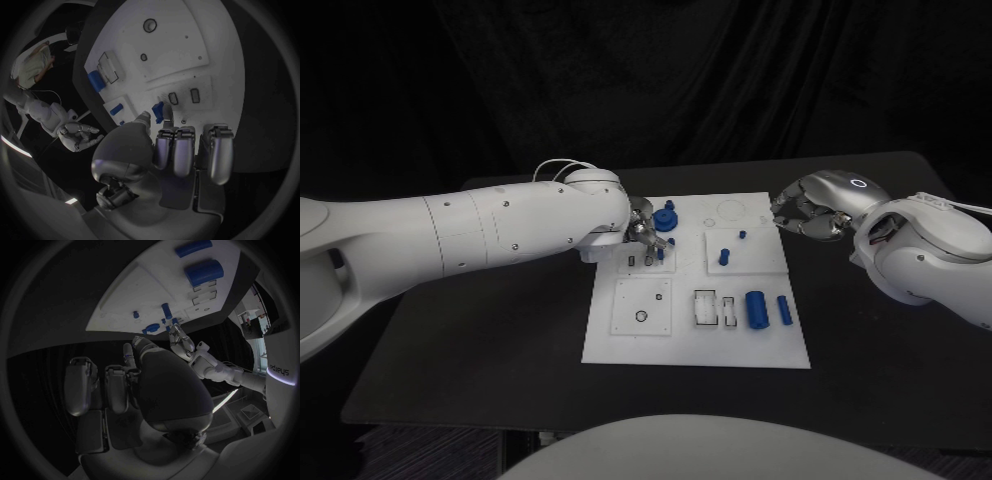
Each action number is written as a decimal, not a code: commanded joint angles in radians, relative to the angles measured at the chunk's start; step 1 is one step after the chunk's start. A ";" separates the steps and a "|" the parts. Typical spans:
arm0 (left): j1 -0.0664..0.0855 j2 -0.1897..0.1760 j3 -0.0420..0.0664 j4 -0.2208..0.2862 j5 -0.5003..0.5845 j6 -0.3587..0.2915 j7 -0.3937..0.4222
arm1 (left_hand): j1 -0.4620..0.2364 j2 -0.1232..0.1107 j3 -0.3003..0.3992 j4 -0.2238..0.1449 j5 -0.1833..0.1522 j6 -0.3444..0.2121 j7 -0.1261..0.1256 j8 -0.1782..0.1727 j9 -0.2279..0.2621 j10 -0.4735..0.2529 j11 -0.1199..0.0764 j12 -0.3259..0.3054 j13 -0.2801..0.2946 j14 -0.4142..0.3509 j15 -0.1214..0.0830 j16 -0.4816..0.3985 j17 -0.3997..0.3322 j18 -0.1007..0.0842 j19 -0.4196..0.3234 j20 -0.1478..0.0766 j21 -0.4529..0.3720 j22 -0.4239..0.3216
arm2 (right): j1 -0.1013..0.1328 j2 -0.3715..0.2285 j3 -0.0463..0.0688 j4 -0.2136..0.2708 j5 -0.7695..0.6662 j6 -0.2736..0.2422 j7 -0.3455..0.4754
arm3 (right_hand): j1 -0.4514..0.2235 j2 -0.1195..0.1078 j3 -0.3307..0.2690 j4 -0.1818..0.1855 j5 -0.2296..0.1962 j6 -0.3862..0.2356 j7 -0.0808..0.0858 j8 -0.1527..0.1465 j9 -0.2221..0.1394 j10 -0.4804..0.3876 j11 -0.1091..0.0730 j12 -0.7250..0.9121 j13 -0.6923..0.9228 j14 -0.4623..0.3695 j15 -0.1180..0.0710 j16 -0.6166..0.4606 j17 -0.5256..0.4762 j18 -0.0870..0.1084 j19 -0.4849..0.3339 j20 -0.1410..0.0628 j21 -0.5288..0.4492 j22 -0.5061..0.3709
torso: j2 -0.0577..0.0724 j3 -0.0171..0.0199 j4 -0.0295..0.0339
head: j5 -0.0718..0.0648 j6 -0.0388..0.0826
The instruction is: Assemble the parts on the task board
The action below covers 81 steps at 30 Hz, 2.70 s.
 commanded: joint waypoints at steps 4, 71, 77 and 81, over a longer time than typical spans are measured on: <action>-0.003 0.007 0.001 -0.011 0.002 -0.003 0.023 | -0.002 0.005 0.005 -0.008 0.019 0.013 -0.001 -0.019 0.003 0.104 0.010 0.003 0.262 0.106 0.006 0.006 0.263 -0.009 0.014 0.009 -0.005 0.121 | -0.003 0.000 0.001 0.000 -0.007 0.004 -0.014 | 0.003 -0.001 0.002 0.005 0.004 -0.005 0.001 -0.005 -0.001 0.104 0.006 0.001 0.260 0.092 0.002 0.000 0.210 0.014 0.029 0.002 -0.005 0.202 | 0.001 0.0003 0.0005 | 0.002 0.000; -0.034 0.014 0.001 -0.030 0.002 -0.012 0.070 | -0.067 -0.082 0.415 -0.154 0.278 0.073 -0.002 -0.203 0.146 0.104 0.010 0.003 0.262 0.106 0.008 0.006 0.263 -0.004 0.001 0.011 -0.025 0.113 | -0.003 -0.001 0.001 0.002 -0.007 0.024 -0.036 | 0.006 0.002 0.007 0.005 0.006 -0.001 0.001 -0.005 -0.002 0.099 0.009 -0.003 0.255 0.090 0.005 -0.008 0.204 0.018 0.023 0.004 -0.020 0.197 | 0.000 -0.0003 -0.0005 | 0.004 0.000; -0.034 -0.006 0.001 -0.014 0.002 -0.040 0.067 | -0.080 -0.094 0.451 -0.170 0.296 0.079 -0.003 -0.208 0.162 0.104 0.009 0.003 0.262 0.106 0.007 0.006 0.263 -0.004 0.002 0.011 -0.025 0.115 | -0.003 -0.002 0.001 0.002 -0.007 0.027 -0.039 | 0.007 0.004 0.008 0.006 0.007 -0.001 0.002 -0.005 -0.002 0.099 0.009 -0.003 0.255 0.090 0.005 -0.008 0.203 0.018 0.023 0.004 -0.021 0.197 | 0.000 -0.0001 0.0008 | 0.005 0.000; -0.034 -0.026 0.001 0.003 0.002 -0.058 0.064 | -0.086 -0.099 0.463 -0.175 0.299 0.081 -0.003 -0.210 0.168 0.104 0.008 0.003 0.262 0.106 0.007 0.006 0.263 -0.004 0.002 0.011 -0.026 0.115 | -0.003 -0.003 0.001 0.002 -0.007 0.030 -0.040 | 0.007 0.004 0.008 0.006 0.007 -0.001 0.002 -0.005 -0.002 0.099 0.009 -0.003 0.255 0.090 0.005 -0.008 0.203 0.018 0.023 0.004 -0.021 0.197 | 0.000 -0.0005 0.0007 | 0.009 0.000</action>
